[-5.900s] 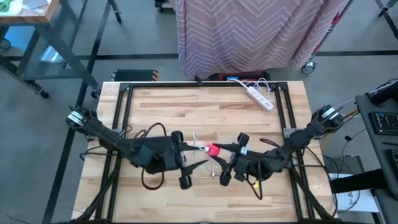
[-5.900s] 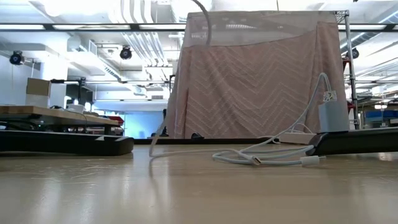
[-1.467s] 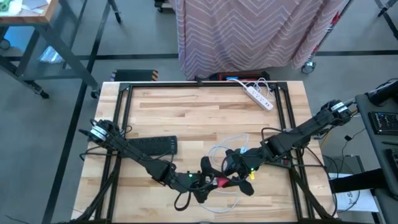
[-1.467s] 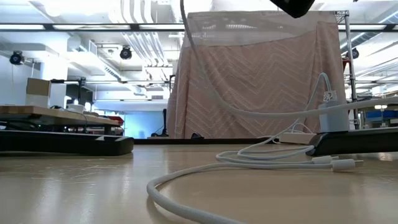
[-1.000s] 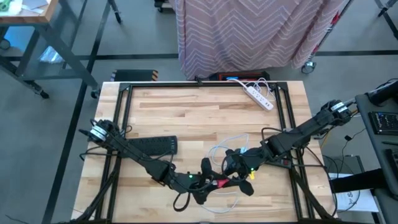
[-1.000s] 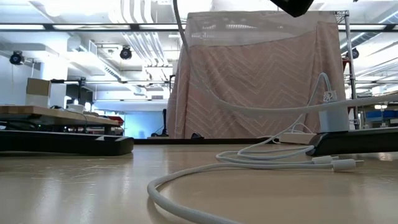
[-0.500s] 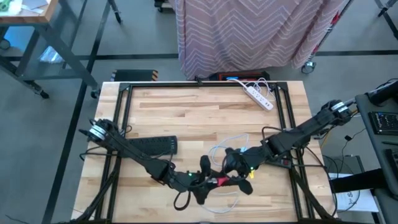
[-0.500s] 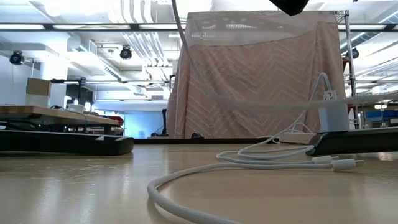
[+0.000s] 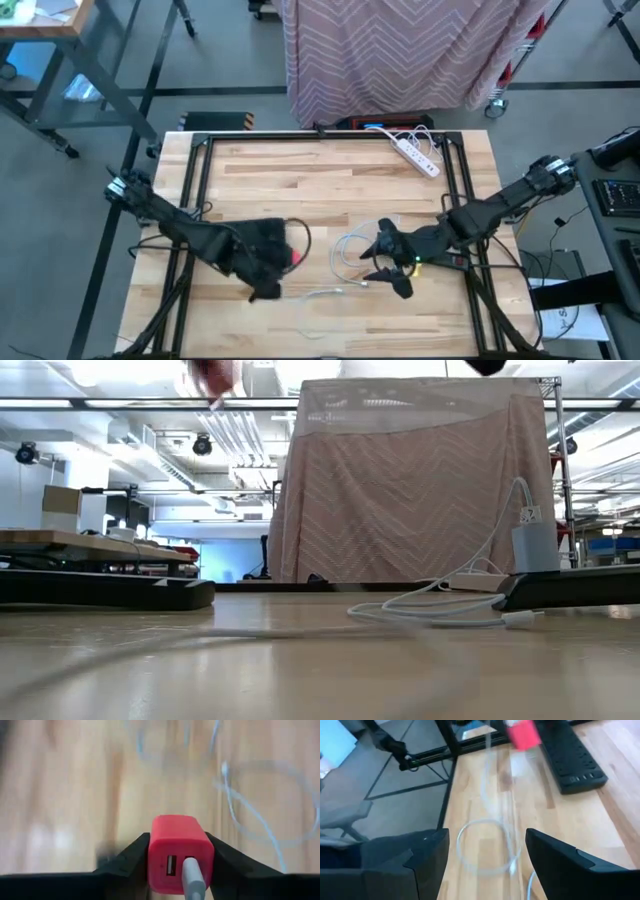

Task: Insert USB
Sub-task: Insert the pink charger adapter into the left black outlet extension

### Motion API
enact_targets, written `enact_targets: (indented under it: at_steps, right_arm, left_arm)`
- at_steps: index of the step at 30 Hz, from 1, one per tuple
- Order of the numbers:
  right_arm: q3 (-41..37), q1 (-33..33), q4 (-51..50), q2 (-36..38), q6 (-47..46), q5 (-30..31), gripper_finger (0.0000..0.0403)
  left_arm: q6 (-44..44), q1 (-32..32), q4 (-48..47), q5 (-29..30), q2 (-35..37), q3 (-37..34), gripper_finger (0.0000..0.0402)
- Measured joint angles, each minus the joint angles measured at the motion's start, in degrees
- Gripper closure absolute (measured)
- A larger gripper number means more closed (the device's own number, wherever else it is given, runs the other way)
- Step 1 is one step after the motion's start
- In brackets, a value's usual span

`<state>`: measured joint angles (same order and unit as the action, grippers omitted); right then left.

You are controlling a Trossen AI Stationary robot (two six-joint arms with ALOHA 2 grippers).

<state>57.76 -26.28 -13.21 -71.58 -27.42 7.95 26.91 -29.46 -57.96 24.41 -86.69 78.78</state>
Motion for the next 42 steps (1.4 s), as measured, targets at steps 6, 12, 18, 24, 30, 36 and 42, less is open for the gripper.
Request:
enact_targets:
  at_steps: [6, 12, 18, 24, 30, 36, 42]
  right_arm:
    - [0.00, 0.07, 0.15, -3.76, 0.09, 0.26, 0.0162]
    - [-0.02, 0.07, 0.25, -7.26, -0.24, 0.34, 0.0174]
    - [-0.02, -0.55, 0.04, -9.35, -0.50, 0.72, 0.0182]
    - [-0.02, -0.84, 0.09, -10.02, -1.14, 1.16, 0.0187]
    - [-0.02, -0.98, 0.27, -10.02, -1.16, 1.20, 0.0182]
    - [-0.02, -0.98, 0.24, -10.00, -1.14, 1.24, 0.0181]
    - [-0.02, -0.98, 0.24, -9.98, -1.11, 1.22, 0.0192]
  left_arm:
    - [7.87, 5.69, -10.02, -13.37, -0.13, -3.52, 0.0265]
    - [2.59, 13.42, -7.04, -18.64, -0.79, -9.67, 0.0265]
    - [-2.43, 19.48, -0.54, -19.69, -0.62, -15.50, 0.0265]
    - [-6.22, 20.98, 1.85, -20.48, -2.12, -18.98, 0.0265]
    - [-6.55, 20.95, 3.98, -20.38, -1.79, -21.23, 0.0265]
    - [-7.33, 20.95, 6.55, -21.33, -2.62, -22.72, 0.0265]
    - [-8.10, 21.10, 11.91, -22.41, -4.27, -27.44, 0.0265]
